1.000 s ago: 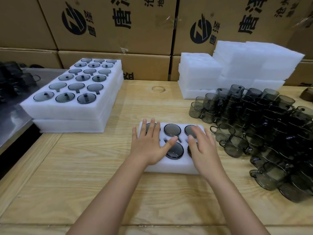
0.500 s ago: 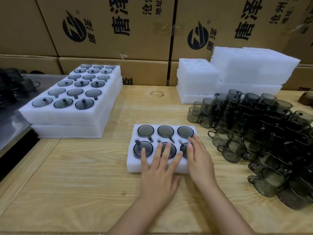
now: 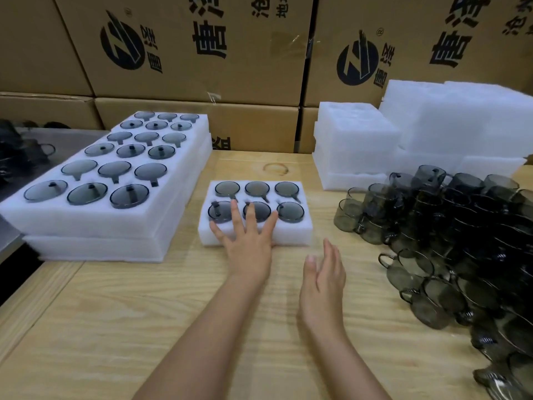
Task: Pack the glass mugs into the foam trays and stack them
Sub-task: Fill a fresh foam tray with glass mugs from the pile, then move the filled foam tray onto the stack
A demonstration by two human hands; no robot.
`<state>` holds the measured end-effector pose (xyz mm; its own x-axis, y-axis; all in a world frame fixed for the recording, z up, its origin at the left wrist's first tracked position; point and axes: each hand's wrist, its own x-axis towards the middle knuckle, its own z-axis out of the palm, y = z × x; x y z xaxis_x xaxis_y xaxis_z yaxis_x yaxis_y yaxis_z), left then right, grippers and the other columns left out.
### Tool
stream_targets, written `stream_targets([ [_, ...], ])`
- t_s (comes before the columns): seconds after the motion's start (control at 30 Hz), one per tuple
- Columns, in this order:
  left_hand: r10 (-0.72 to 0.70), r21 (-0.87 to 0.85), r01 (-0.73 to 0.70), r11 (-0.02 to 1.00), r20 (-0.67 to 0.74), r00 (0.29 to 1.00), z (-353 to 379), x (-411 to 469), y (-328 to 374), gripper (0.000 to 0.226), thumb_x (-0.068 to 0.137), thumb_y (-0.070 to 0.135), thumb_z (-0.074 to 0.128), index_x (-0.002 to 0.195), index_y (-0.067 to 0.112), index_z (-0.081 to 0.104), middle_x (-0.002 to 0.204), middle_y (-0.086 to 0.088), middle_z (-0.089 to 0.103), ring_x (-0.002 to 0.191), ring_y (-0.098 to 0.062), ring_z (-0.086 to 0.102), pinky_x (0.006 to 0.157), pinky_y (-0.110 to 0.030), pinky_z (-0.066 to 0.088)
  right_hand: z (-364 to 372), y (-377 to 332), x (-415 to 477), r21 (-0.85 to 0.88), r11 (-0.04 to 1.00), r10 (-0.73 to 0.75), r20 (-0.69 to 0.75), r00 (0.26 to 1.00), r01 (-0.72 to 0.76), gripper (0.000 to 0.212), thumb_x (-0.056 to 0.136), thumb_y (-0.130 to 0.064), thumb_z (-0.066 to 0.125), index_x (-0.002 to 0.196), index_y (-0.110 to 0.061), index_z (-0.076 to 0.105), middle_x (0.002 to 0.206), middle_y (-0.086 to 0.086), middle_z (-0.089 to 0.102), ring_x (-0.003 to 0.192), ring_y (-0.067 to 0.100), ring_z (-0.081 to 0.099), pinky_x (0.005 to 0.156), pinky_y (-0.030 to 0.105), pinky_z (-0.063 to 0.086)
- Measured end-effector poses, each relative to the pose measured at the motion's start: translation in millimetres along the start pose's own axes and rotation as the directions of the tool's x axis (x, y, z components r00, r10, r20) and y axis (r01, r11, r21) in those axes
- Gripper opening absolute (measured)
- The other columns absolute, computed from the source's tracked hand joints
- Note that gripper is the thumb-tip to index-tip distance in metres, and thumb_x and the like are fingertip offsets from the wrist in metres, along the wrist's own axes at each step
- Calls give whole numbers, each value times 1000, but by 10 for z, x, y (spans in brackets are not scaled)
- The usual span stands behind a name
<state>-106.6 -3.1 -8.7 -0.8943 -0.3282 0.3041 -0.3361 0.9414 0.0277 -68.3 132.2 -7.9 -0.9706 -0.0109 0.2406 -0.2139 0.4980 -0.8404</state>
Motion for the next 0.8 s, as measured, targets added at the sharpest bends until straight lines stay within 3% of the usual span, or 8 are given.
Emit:
stream_targets([
  [0.17, -20, -18, 21, 1000, 60, 998, 159, 809, -196, 53, 101, 35, 39, 145, 46, 11, 157, -7, -3, 141, -37, -27, 97, -75, -14, 39, 19, 3, -127, 988, -81, 93, 992, 93, 70, 86, -54, 12, 148, -23, 18, 153, -7, 22, 141, 11, 10, 112, 18, 4],
  [0.23, -20, -62, 25, 998, 76, 997, 211, 1129, -248, 61, 98, 15, 45, 143, 45, 15, 157, -7, -5, 140, -36, -29, 97, -75, -16, 69, 11, -8, -158, 982, -89, 119, 989, 107, 67, 85, -56, 10, 147, -30, 13, 152, -14, 19, 143, 11, 5, 111, 17, 3],
  [0.33, 5, -105, 7, 994, 114, 993, 234, 1580, -371, 87, 77, -13, 35, 142, 43, 21, 158, -6, -6, 140, -33, -30, 99, -73, -16, 79, -14, 20, -179, 973, -113, 192, 975, 148, 64, 78, -62, -2, 138, -39, -2, 149, -22, 14, 143, 8, 2, 105, 9, -1],
  [0.4, 13, -107, 1, 994, 133, 991, 257, 1832, -457, 93, 70, -17, 32, 140, 43, 24, 159, -5, -4, 142, -31, -28, 100, -72, -14, 100, -38, 61, -269, 933, -180, 222, 958, 238, 74, 74, -56, 9, 141, -26, 22, 144, -11, 37, 140, 17, 27, 100, 8, 15],
  [0.43, 7, -100, 6, 995, 131, 991, 284, 1943, -497, 92, 70, -17, 32, 140, 43, 25, 159, -4, -2, 142, -31, -27, 101, -72, -13, 120, -49, 91, -317, 906, -240, 164, 957, 281, 72, 76, -48, 22, 134, -12, 45, 130, 0, 57, 129, 24, 42, 94, 14, 26],
  [0.5, -17, -86, 27, 996, 116, 993, 359, 2148, -567, 90, 71, -15, 35, 139, 43, 26, 159, -4, 1, 142, -31, -26, 101, -72, -13, 185, -43, 114, -390, 878, -305, -11, 952, 277, 60, 71, -36, 37, 104, 3, 68, 97, 11, 72, 106, 25, 47, 83, 21, 36],
  [0.63, -59, -91, 70, 993, 116, 992, 463, 2445, -564, 85, 73, -13, 38, 136, 43, 28, 156, -4, 8, 144, -32, -21, 100, -74, -13, 281, 9, 152, -387, 871, -363, -93, 927, 302, 54, 64, -35, 39, 83, 2, 73, 79, 9, 72, 93, 22, 47, 90, 17, 31],
  [0.8, -26, -132, 47, 990, 161, 987, 461, 2557, -622, 82, 74, -11, 38, 135, 42, 30, 157, -1, 6, 145, -30, -19, 100, -72, -14, 337, 47, 196, -401, 852, -415, -123, 901, 338, 53, 73, -39, 38, 77, 0, 74, 76, 8, 72, 90, 20, 48, 92, 17, 28],
])
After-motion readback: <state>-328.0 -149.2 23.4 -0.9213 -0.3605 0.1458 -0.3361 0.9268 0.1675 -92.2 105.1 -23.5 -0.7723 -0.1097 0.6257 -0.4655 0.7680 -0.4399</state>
